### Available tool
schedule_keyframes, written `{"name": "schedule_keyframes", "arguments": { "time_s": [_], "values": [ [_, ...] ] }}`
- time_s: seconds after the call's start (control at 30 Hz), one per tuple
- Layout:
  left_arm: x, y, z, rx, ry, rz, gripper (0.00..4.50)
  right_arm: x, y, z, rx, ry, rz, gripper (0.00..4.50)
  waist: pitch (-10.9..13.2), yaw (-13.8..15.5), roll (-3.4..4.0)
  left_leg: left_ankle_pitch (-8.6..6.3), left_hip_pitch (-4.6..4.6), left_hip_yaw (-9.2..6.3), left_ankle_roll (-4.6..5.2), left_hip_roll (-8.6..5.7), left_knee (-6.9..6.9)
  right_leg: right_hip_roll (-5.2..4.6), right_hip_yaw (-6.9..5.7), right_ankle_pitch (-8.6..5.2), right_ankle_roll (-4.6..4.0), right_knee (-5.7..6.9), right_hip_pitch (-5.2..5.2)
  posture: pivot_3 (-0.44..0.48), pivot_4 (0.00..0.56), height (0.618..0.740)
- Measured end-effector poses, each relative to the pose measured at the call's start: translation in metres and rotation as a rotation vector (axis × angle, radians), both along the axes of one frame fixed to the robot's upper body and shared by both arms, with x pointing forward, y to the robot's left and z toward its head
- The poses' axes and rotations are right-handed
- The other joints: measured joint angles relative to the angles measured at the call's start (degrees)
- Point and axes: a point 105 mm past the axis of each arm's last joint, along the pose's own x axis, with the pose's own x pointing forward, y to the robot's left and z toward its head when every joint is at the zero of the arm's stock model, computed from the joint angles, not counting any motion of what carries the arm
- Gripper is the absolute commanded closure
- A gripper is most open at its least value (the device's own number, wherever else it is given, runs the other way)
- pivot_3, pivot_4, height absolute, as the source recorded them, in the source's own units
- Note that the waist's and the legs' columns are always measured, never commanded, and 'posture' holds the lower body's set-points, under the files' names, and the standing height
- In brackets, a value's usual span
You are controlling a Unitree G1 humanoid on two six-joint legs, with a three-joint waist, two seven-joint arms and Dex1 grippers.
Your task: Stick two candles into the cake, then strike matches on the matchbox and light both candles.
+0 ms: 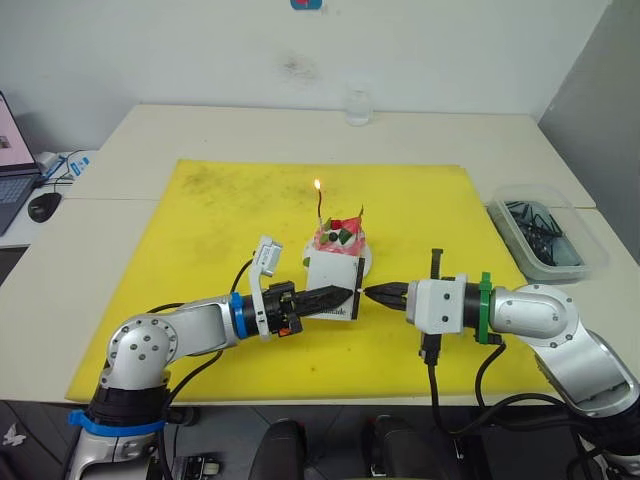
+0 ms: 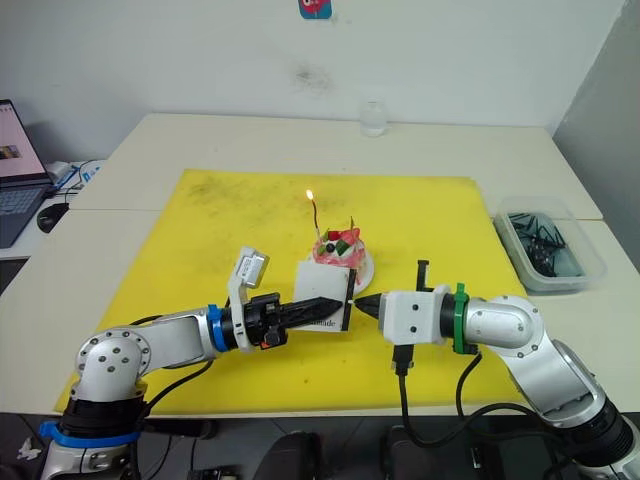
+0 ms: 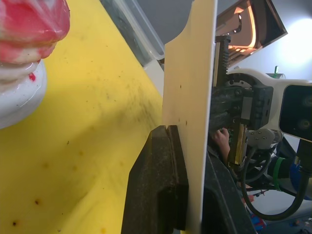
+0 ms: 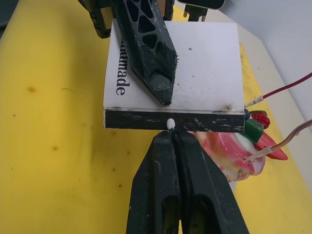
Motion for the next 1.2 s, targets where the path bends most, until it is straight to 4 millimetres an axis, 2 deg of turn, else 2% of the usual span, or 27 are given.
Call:
{"name": "schedule_keyframes", "arguments": {
  "time_s": [0.23,0.3,0.37,0.4,0.43,0.5,0.53,0.6,0.63,0.7,0.77,1.03,1.13,1.2],
  "values": [
    [0.004,-0.004,-0.001,0.021,0.002,-0.031,4.5,0.0,0.001,-0.007,-0.029,-0.003,0.022,4.47,0.0,0.01,0.0,0.0,0.0,-0.01,0.0,-0.04,0.01,0.02,-0.03,0.0,0.0,0.01,0.01,0.0,0.15,0.74],
    [0.01,-0.006,0.003,0.045,-0.031,-0.047,4.5,-0.008,0.004,-0.014,-0.05,0.021,0.076,4.47,0.0,0.0,0.0,0.0,0.0,-0.01,0.0,-0.09,0.01,0.08,-0.04,0.0,0.0,0.01,0.01,0.0,0.15,0.74],
    [0.017,-0.009,0.023,0.029,-0.134,-0.077,4.5,-0.032,0.013,-0.038,-0.094,0.117,0.196,4.47,-0.01,0.22,-0.08,0.0,-0.05,0.0,0.0,-0.11,0.02,0.24,-0.14,-0.01,-0.02,-0.02,0.02,0.0,0.15,0.74],
    [0.023,-0.007,0.035,0.037,-0.195,-0.077,4.5,-0.045,0.014,-0.049,-0.112,0.171,0.246,4.47,0.01,0.35,-0.05,0.0,-0.06,0.03,0.0,-0.1,0.01,0.33,-0.11,-0.02,-0.03,-0.02,0.0,0.0,0.15,0.74],
    [0.033,0.004,0.047,0.06,-0.249,-0.041,4.5,-0.053,0.01,-0.054,-0.136,0.205,0.274,4.47,0.03,0.39,0.0,0.0,-0.04,0.01,0.0,-0.1,0.0,0.34,-0.04,-0.02,-0.03,0.0,-0.03,0.0,0.15,0.74],
    [0.052,0.038,0.078,0.085,-0.351,0.091,4.5,-0.057,-0.001,-0.054,-0.179,0.217,0.289,4.47,0.05,-0.31,-0.01,0.0,0.04,0.12,0.0,-0.05,0.01,0.33,0.01,0.02,0.0,-0.01,-0.03,0.0,0.15,0.74],
    [0.053,0.048,0.091,0.081,-0.393,0.127,4.5,-0.056,-0.004,-0.05,-0.179,0.208,0.285,4.47,0.05,-0.56,-0.03,0.0,0.08,0.16,0.0,-0.01,0.01,0.25,0.01,0.03,0.01,0.0,-0.03,0.0,0.15,0.74],
    [0.046,0.056,0.1,0.07,-0.426,0.134,4.5,-0.051,-0.004,-0.043,-0.158,0.189,0.271,4.47,0.04,-0.58,0.0,0.0,0.13,0.12,-0.01,0.07,-0.04,0.16,0.05,0.01,0.0,0.0,0.0,0.0,0.15,0.74],
    [0.038,0.055,0.095,0.078,-0.413,0.115,4.5,-0.048,-0.004,-0.04,-0.145,0.178,0.255,4.47,0.04,-0.45,0.0,0.0,0.11,0.06,-0.01,0.11,-0.05,0.12,0.02,0.0,-0.02,0.01,0.0,0.0,0.15,0.74],
    [0.022,0.051,0.069,0.105,-0.328,0.073,4.5,-0.039,-0.004,-0.031,-0.107,0.16,0.207,4.47,0.05,-0.28,-0.01,0.0,0.06,0.03,-0.02,0.14,-0.05,0.05,0.0,-0.01,-0.01,0.01,-0.01,0.0,0.15,0.74],
    [0.013,0.05,0.053,0.122,-0.265,0.066,4.5,-0.032,-0.006,-0.024,-0.082,0.152,0.168,4.47,0.09,-0.18,-0.1,0.0,0.03,0.01,-0.03,0.12,-0.02,0.0,-0.03,-0.01,-0.01,0.02,-0.01,0.0,0.15,0.74],
    [-0.006,0.042,0.026,0.148,-0.191,0.056,4.5,-0.019,-0.015,-0.013,-0.041,0.151,0.072,4.47,0.09,0.49,-0.12,0.01,0.05,0.05,-0.01,0.01,0.06,-0.12,0.0,0.03,0.03,0.02,0.04,0.0,0.15,0.74],
    [-0.01,0.043,0.01,0.192,-0.158,0.052,4.5,-0.015,-0.017,-0.008,-0.028,0.136,0.047,4.47,0.09,0.52,-0.11,0.01,0.05,0.05,-0.01,0.02,0.04,-0.09,0.0,0.02,0.01,0.02,0.02,0.0,0.15,0.74],
    [-0.013,0.043,-0.004,0.215,-0.122,0.047,4.5,-0.006,-0.017,0.007,-0.009,0.081,0.02,4.47,0.09,0.35,-0.11,0.01,0.05,0.07,-0.01,0.04,0.03,-0.08,0.02,0.02,0.01,0.03,-0.01,0.0,0.15,0.74]
  ]
}}
